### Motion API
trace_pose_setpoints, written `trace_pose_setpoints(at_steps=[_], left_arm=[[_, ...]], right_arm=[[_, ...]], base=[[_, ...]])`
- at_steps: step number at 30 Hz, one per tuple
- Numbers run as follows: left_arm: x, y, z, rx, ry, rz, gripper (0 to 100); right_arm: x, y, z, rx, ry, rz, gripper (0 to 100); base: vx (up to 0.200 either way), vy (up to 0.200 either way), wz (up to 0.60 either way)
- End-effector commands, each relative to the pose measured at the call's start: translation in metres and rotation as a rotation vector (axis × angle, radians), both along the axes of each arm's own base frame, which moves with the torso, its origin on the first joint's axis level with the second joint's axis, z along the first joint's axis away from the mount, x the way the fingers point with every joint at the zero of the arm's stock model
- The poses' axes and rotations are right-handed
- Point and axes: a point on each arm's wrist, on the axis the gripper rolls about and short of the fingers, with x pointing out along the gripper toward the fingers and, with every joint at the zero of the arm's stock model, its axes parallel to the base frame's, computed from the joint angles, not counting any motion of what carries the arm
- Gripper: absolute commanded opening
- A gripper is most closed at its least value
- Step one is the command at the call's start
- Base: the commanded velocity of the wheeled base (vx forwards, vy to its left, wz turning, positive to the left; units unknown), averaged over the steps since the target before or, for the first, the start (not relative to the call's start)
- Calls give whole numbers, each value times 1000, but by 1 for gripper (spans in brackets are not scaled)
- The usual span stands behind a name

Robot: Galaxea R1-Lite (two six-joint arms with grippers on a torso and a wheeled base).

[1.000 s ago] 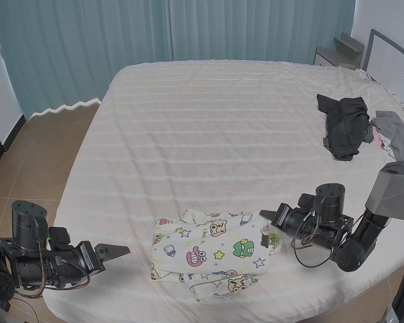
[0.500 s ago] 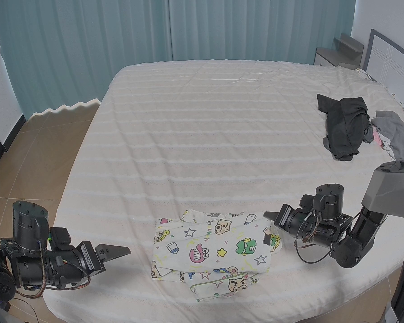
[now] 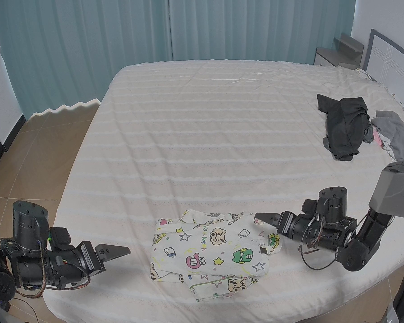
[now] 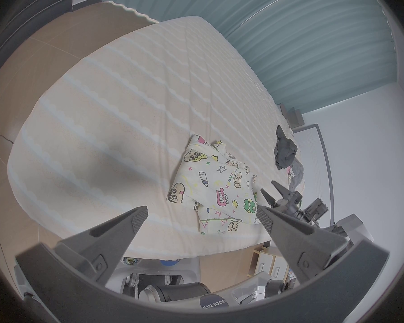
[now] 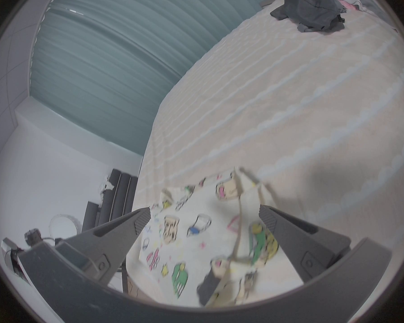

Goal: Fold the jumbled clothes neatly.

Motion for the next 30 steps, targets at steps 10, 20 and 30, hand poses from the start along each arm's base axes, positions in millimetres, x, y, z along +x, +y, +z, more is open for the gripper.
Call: trace_pose_setpoints(at_steps=[10, 20, 30], left_arm=[[0, 0, -1, 0, 6, 3, 100], [0, 0, -1, 2, 5, 1, 100], [1, 0, -2, 3, 9, 3, 100]], right_arm=[[-70, 22, -2, -62, 90, 194, 100], [-63, 27, -20, -91, 132, 196, 100], [-63, 31, -28, -141, 139, 219, 0]], base=[[0, 0, 0], [0, 0, 0], [0, 0, 0]])
